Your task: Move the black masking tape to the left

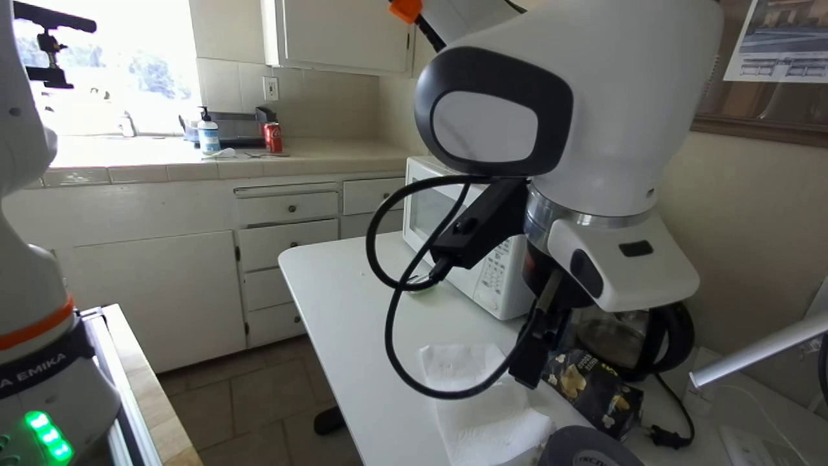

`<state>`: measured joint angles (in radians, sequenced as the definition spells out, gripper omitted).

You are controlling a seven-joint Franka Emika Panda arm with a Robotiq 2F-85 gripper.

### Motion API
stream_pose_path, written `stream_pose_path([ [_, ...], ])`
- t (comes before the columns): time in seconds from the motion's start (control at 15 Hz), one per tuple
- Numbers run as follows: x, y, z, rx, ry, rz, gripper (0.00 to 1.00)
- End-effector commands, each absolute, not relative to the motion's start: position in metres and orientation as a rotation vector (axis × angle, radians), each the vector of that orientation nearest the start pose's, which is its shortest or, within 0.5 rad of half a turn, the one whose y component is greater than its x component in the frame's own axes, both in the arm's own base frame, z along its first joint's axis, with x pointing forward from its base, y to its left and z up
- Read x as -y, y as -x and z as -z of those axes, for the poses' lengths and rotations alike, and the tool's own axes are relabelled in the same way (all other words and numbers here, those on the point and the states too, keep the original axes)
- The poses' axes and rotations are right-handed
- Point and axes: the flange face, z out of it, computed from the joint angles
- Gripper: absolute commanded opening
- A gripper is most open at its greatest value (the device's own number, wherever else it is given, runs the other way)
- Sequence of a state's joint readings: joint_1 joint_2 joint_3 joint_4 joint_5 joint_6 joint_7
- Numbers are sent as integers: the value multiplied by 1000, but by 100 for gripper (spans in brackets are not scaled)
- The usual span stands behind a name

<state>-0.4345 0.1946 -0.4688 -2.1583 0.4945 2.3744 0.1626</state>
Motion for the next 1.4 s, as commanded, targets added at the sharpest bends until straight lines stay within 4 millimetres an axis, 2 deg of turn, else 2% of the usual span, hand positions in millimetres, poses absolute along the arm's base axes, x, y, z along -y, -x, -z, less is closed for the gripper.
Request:
stream_pose_path([
  [0.0,463,-376,-280,-1997,2157,198,100],
  [0.33,499,-397,-214,-2096,2073,166,100],
  [0.73,544,-408,-141,-2206,2002,103,100],
  [1.0,560,-416,-113,-2230,1983,97,100],
  [1.33,568,-418,-99,-2226,2029,39,100],
])
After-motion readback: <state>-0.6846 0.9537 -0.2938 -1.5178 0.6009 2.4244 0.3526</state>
